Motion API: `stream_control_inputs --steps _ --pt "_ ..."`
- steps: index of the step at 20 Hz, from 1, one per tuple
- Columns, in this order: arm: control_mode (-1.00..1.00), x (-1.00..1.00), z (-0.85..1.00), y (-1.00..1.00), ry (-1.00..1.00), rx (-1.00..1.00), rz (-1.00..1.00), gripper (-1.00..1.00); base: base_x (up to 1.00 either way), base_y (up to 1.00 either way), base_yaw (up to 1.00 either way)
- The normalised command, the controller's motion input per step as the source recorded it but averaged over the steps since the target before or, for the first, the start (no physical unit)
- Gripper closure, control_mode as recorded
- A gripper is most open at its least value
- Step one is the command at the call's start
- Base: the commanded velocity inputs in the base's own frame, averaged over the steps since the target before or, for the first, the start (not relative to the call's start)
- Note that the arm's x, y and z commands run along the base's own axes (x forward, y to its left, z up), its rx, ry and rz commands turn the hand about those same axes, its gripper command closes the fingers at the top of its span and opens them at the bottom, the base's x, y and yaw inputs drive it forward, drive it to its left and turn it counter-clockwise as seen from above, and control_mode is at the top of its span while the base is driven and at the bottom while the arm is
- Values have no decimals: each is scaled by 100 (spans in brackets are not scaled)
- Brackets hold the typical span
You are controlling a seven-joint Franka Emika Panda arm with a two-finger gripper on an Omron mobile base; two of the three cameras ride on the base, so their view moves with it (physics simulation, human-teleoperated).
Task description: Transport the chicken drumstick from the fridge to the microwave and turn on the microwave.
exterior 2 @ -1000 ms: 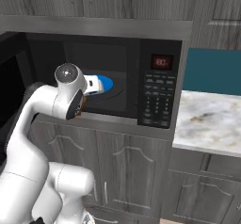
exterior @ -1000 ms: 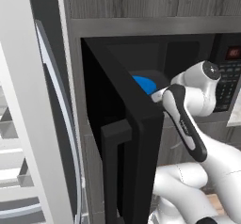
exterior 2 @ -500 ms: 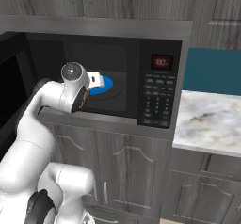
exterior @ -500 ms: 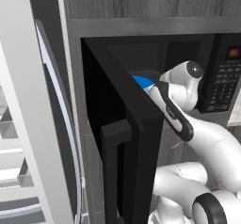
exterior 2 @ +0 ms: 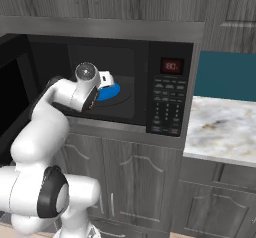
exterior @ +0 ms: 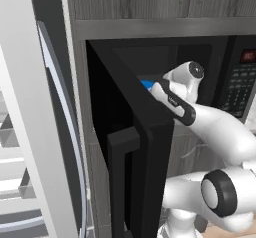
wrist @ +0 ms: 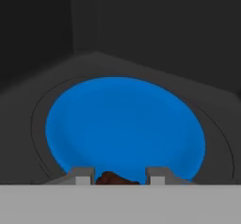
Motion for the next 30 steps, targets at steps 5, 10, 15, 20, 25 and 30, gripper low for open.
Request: stream_control_inputs --steps 5,10,15,20,25,30 --pt "-100 58 -3 17 0 0 3 100 0 0 0" --pt "-100 47 -7 16 0 0 4 100 0 0 0" --pt "-100 38 -22 15 0 0 1 100 0 0 0" --pt "-100 38 -16 9 -2 0 1 100 0 0 0" --pt "-100 45 -2 3 0 0 0 100 0 0 0" --pt "-100 34 -6 2 0 0 0 100 0 0 0"
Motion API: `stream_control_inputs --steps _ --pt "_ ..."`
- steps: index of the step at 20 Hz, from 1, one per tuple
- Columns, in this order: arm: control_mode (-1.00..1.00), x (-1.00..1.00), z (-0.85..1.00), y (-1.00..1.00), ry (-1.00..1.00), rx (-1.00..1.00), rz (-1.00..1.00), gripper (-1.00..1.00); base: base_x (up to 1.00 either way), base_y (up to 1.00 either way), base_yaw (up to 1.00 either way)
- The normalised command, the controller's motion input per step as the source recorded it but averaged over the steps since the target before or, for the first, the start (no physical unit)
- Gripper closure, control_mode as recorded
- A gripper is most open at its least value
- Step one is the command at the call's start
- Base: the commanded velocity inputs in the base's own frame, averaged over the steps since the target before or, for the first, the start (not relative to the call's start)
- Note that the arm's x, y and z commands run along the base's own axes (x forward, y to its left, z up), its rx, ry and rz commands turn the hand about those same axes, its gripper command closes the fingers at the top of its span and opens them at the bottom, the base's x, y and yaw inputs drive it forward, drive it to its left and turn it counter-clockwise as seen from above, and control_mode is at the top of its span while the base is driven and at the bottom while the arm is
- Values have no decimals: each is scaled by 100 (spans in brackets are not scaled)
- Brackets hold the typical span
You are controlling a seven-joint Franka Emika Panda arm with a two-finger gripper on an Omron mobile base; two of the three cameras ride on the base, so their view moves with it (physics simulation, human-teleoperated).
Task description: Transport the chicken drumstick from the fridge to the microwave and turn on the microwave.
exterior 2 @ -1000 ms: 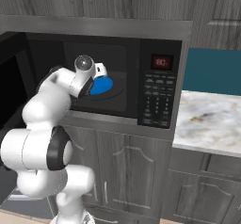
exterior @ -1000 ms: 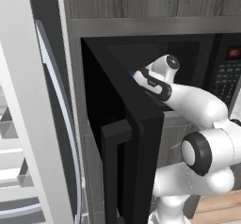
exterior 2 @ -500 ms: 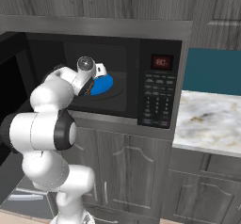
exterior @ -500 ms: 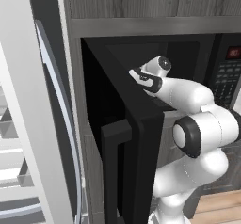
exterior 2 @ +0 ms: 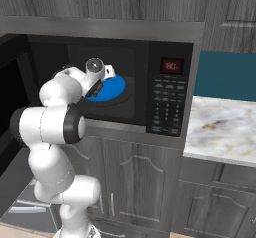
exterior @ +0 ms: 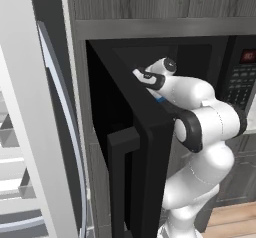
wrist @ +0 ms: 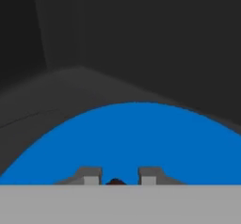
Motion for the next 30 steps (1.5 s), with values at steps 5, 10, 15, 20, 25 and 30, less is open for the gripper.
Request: stream_control_inputs --steps 5,10,15,20,25,30 --pt "-100 31 -1 0 0 0 0 100 0 0 0" --pt "-100 19 0 0 0 0 0 100 0 0 0" --pt "-100 5 0 0 0 0 0 100 0 0 0" --pt "-100 -1 0 -7 0 0 0 100 0 0 0" --pt "-100 -1 0 -13 1 0 0 100 0 0 0" --pt "-100 0 0 -20 2 0 0 100 0 0 0"
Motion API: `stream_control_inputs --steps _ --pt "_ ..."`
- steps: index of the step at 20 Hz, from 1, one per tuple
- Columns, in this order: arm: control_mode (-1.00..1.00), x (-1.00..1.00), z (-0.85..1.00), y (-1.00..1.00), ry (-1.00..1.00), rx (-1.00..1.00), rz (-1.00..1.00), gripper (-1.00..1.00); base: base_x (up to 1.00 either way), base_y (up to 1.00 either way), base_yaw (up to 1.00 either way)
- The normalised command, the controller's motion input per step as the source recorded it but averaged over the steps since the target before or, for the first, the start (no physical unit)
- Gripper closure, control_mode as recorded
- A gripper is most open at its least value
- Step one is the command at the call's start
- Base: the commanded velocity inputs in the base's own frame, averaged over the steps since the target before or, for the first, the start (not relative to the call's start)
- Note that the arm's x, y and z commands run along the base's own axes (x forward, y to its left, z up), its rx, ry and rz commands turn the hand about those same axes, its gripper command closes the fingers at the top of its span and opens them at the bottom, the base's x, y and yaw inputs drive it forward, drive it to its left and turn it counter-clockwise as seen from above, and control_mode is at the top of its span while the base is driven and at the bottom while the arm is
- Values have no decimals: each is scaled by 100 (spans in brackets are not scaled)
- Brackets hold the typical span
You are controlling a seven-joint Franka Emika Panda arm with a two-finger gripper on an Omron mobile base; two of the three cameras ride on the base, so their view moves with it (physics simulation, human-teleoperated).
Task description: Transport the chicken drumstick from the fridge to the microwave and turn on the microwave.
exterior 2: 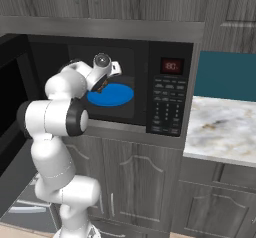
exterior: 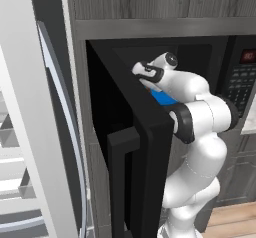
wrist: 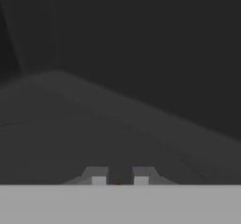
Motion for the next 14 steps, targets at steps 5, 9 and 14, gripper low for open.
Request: stream_control_inputs --steps 5,9,14 --pt "-100 12 -1 -20 2 0 0 100 0 0 0" --pt "-100 10 -2 -14 3 0 0 100 0 0 0" --pt "-100 8 -11 -6 4 -2 0 100 0 0 0"
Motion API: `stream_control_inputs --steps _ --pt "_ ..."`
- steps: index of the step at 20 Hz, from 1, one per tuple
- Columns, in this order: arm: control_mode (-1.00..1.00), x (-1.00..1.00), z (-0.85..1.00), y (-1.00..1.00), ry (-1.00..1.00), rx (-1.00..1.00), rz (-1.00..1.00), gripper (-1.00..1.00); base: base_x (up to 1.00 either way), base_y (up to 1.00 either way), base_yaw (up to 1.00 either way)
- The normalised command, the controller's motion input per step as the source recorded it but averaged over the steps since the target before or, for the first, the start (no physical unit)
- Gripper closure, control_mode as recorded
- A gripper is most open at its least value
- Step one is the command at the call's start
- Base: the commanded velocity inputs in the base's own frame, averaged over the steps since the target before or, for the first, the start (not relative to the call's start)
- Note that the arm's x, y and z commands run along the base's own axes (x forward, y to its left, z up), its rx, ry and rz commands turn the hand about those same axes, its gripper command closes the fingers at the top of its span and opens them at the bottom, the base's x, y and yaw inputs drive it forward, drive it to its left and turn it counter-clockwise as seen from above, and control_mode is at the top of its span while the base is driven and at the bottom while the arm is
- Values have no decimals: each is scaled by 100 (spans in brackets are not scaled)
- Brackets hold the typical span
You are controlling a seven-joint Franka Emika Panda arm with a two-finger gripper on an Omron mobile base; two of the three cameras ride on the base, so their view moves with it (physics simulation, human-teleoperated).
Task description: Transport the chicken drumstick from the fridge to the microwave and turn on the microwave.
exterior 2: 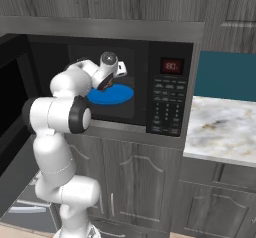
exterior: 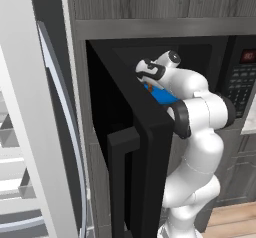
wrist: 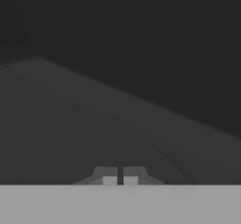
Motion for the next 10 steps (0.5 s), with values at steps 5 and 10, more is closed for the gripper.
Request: stream_control_inputs --steps 5,10 --pt "-100 4 -17 -2 2 -5 0 100 0 0 0" --pt "-100 0 -6 -1 0 -5 0 100 0 0 0"
